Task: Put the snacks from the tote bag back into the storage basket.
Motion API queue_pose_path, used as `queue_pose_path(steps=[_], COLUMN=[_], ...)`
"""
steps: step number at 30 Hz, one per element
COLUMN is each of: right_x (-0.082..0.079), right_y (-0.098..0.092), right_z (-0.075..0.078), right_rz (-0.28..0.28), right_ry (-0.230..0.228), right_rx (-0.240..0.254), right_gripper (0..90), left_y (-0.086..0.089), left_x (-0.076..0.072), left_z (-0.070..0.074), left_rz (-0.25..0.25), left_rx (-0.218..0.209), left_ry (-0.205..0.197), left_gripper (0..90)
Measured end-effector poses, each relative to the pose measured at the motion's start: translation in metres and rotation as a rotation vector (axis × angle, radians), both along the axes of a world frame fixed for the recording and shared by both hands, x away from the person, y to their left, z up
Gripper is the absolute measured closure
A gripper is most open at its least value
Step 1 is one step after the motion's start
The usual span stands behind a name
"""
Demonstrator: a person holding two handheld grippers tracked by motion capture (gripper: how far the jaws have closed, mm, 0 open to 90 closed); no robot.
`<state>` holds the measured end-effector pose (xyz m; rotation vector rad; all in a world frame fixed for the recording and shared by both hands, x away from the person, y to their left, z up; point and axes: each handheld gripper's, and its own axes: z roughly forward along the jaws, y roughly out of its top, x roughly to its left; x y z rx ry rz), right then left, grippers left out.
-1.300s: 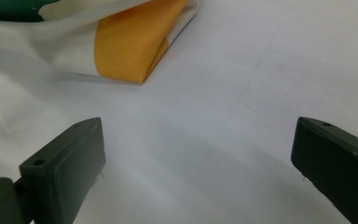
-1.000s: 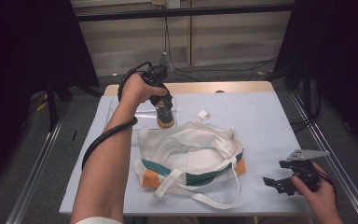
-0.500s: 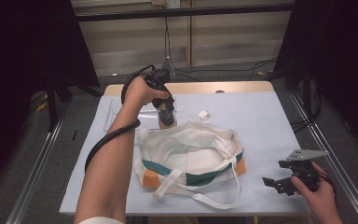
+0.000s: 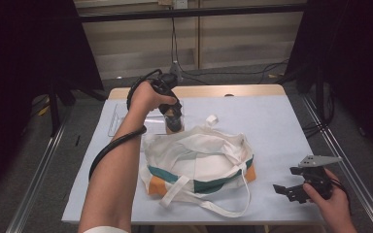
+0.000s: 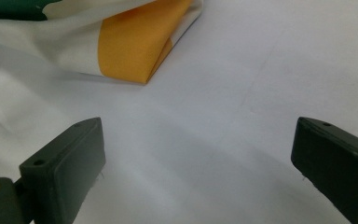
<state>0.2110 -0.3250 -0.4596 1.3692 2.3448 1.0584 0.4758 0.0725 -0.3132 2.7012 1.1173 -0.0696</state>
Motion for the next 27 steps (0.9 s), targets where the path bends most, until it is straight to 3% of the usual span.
queue_pose_path(steps=[6, 27], right_x=[0.000, 0.000], right_y=[0.000, 0.000], right_z=[0.000, 0.000], right_rz=[0.001, 0.002], right_ry=[0.000, 0.002], right_rx=[-0.001, -0.001], right_gripper=[2.8, 2.8], left_y=[-0.001, 0.000], left_x=[0.000, 0.001], left_z=[-0.003, -0.012], left_rz=[-0.011, -0.034], left_rx=[0.022, 0.025], left_ry=[0.000, 0.010], left_gripper=[29.8, 29.7])
